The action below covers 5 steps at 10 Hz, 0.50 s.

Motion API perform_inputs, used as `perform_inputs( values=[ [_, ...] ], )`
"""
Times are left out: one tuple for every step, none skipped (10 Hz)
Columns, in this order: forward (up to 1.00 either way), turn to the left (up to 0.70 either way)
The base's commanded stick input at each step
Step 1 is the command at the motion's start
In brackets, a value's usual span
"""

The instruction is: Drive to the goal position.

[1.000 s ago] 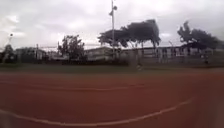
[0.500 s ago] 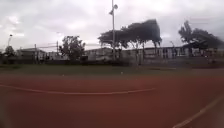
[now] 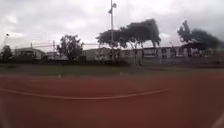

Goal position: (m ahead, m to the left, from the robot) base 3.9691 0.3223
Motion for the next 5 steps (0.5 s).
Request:
perform_inputs(
  values=[
    [0.70,-0.33],
    [0.70,-0.33],
    [0.70,-0.33],
    [0.70,-0.33],
    [0.70,-0.33]
  ],
)
